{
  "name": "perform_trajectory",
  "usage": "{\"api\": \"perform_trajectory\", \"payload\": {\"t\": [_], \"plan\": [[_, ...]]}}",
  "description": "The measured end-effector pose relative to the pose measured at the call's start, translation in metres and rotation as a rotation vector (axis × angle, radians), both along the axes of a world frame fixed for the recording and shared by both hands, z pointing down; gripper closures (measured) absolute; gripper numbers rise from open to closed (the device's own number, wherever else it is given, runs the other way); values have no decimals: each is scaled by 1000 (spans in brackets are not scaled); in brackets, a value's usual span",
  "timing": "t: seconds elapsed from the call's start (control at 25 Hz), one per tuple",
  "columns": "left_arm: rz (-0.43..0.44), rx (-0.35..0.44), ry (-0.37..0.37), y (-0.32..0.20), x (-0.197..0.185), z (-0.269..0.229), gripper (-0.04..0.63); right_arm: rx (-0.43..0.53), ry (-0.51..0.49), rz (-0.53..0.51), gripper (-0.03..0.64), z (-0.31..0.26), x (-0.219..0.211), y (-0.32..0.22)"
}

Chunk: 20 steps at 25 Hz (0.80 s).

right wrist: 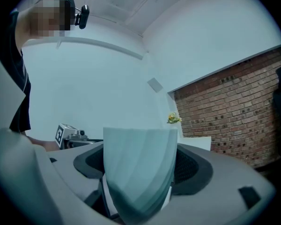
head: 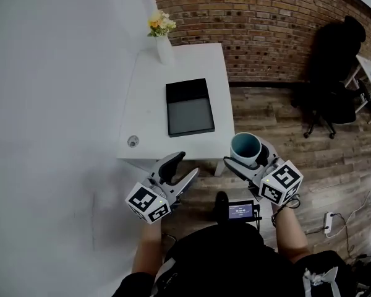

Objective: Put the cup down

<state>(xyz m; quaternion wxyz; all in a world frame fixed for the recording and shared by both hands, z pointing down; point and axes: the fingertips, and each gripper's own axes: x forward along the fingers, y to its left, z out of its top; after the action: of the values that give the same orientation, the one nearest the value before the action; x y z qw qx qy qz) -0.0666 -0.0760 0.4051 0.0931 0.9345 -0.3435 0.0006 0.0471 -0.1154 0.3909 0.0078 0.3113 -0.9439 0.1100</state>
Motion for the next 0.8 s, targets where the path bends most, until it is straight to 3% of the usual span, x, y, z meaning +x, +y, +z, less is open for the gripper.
{"api": "perform_trajectory", "payload": {"t": [0.4, 0.8], "plan": [[-58, -13, -13, -95, 23, -5, 364, -26, -14, -53, 219, 3, 22, -98], [-92, -38, -29, -123, 20, 2, 353, -46, -12, -101, 219, 9, 12, -130]]}}
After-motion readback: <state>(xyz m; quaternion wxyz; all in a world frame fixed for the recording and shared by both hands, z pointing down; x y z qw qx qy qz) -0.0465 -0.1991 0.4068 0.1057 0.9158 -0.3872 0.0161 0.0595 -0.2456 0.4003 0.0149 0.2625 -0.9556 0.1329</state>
